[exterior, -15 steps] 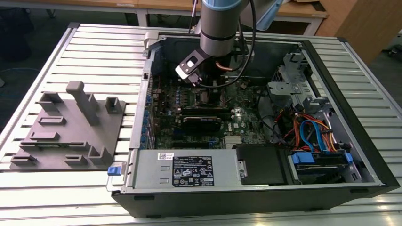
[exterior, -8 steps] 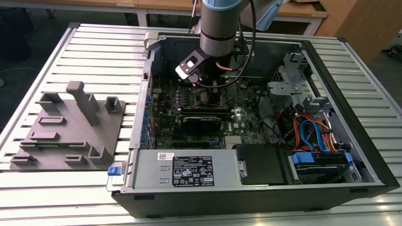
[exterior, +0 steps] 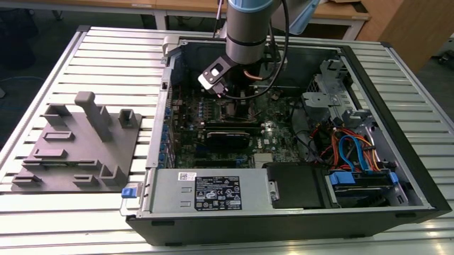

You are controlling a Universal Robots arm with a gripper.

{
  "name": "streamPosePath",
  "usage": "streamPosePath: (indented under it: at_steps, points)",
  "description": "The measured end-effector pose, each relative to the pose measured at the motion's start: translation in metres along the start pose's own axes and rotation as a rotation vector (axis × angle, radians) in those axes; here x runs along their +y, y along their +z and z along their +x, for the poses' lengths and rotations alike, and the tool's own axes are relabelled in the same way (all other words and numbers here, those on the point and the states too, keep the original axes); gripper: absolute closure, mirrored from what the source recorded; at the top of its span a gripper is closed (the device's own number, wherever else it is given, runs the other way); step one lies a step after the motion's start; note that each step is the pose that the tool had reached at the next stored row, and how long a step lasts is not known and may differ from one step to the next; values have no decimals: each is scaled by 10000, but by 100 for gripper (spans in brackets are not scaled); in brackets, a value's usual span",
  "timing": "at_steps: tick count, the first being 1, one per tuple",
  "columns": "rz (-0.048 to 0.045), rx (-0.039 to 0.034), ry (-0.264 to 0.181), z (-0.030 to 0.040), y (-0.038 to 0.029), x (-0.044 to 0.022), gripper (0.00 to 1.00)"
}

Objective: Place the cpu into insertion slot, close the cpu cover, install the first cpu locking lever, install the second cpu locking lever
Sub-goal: 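Place the cpu into insertion slot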

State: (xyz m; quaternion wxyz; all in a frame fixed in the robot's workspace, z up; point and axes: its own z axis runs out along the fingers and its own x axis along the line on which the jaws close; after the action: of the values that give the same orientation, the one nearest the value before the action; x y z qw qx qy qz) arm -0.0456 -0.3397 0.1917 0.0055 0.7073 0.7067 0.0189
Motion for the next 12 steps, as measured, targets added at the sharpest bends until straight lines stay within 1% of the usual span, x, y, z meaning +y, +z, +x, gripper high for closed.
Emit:
streamPosePath:
  at_steps: [3, 4, 12]
  points:
    - [-1, 2, -1, 0, 0, 0, 45]
    - [0, 1, -1, 0, 0, 0, 39]
    - [2, 0, -1, -1, -6, 0, 39]
